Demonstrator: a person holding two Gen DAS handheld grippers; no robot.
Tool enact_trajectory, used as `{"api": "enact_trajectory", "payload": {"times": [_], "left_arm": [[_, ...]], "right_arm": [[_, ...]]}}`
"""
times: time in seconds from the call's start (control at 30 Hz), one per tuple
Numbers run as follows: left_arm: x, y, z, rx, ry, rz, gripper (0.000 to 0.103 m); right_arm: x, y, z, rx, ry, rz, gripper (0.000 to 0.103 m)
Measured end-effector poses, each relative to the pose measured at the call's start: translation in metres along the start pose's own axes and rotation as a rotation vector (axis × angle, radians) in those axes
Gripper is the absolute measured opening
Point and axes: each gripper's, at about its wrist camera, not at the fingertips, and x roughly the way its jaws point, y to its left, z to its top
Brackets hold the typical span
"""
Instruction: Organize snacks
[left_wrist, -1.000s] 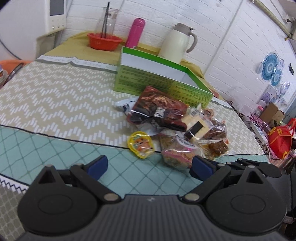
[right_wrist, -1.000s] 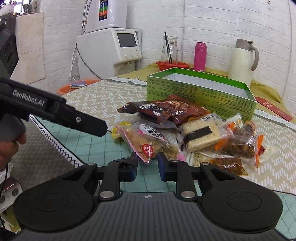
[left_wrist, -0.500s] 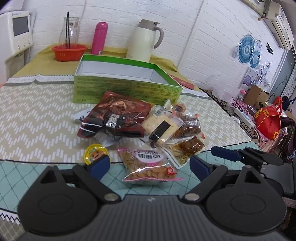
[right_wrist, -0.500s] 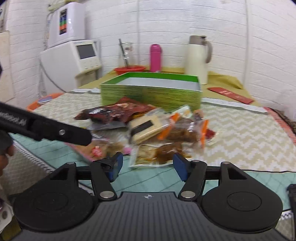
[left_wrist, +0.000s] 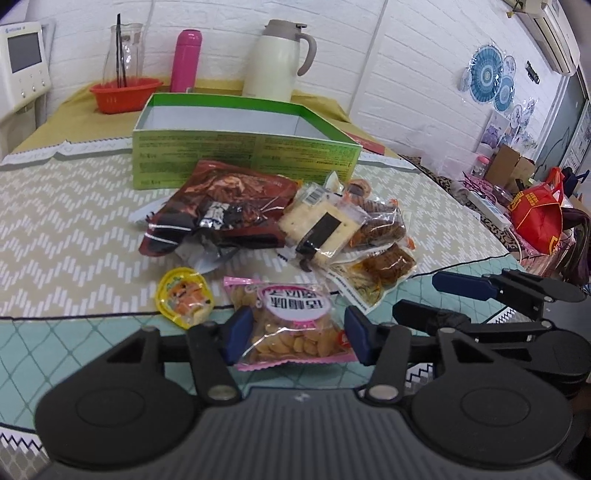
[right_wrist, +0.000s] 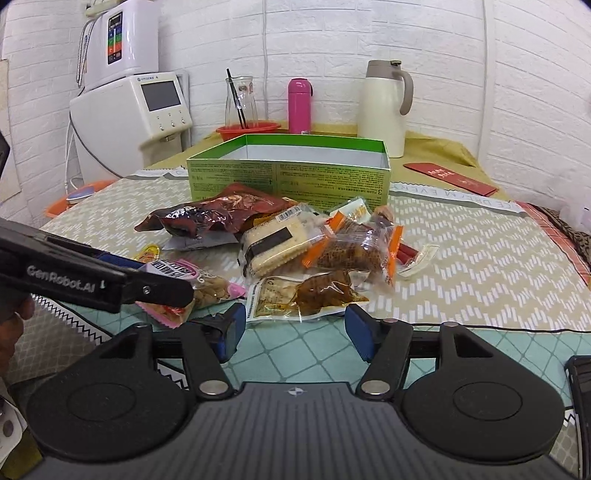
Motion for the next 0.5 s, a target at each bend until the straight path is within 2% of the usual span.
{"api": "enact_trajectory", "payload": {"times": [0.13, 0.23, 0.33, 0.4, 0.5], "left_arm": [[-0.004, 0.008, -0.008, -0.054, 0.017, -0.006, 0.066], [-0.013, 0.006, -0.008, -0.057, -0.009, -0.024, 0.065], [-0.014, 0.002, -0.003, -0.034, -0.030, -0.006, 0.065], [-0.008, 0.002, -0.004, -0.027, -0.018, 0.007, 0.068], [-0.003, 0.005, -0.007, -0.043, 0.005, -0.013, 0.068]], "right_arm": [[0.004, 0.005, -0.001, -0.007, 0.011, 0.017, 0.099], [0.005, 0.008, -0.001, -0.019, 0.021, 0.017, 0.099], [0.006, 0.007, 0.000, -0.008, 0.024, 0.006, 0.099], [0.005, 0.008, 0.000, -0.008, 0.026, 0.005, 0.100], [0.006, 0.008, 0.000, -0.014, 0.031, 0.001, 0.101]]}}
